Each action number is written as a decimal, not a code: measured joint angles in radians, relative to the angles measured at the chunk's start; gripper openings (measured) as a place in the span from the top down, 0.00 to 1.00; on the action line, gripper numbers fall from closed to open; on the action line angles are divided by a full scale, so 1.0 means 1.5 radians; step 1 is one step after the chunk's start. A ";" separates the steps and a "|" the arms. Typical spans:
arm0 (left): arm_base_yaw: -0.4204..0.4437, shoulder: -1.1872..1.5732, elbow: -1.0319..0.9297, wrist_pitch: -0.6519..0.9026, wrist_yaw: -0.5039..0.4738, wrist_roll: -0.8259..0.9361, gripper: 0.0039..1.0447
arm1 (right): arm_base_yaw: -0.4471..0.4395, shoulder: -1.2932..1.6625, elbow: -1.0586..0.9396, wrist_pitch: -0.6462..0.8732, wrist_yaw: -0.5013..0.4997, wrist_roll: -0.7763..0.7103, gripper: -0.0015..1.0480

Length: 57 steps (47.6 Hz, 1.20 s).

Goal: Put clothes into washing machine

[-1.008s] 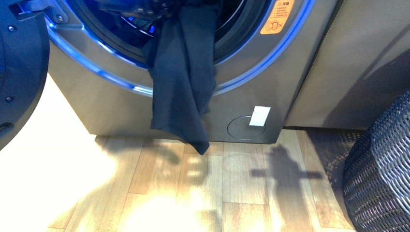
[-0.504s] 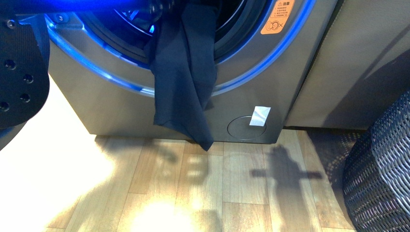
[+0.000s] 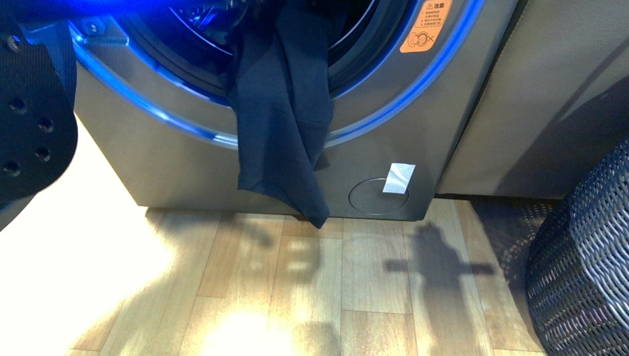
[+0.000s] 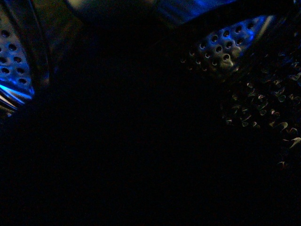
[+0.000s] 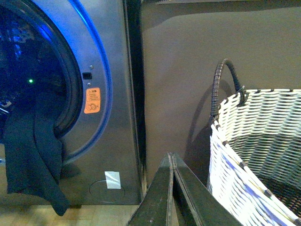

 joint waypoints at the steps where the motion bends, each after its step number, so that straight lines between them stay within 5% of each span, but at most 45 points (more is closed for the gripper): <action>1: 0.002 0.000 0.000 -0.002 0.000 0.000 0.13 | 0.000 0.000 0.000 0.000 0.000 0.000 0.98; 4: 0.006 0.000 0.002 -0.008 0.001 -0.002 0.02 | 0.000 0.000 0.000 0.000 0.000 0.000 0.98; 8: 0.013 0.000 0.003 -0.015 0.001 -0.003 0.12 | 0.000 0.000 0.000 0.000 0.000 0.000 0.98; 10: 0.017 -0.009 -0.012 -0.010 0.006 -0.007 0.07 | 0.000 0.000 0.000 0.000 0.000 0.000 0.98; 26: 0.030 -0.277 -0.480 0.233 0.027 -0.034 0.06 | 0.000 0.000 0.000 0.000 0.000 0.000 0.98; 57: 0.025 -0.611 -1.046 0.513 0.060 -0.048 0.06 | 0.000 0.000 0.000 0.000 0.000 0.000 0.98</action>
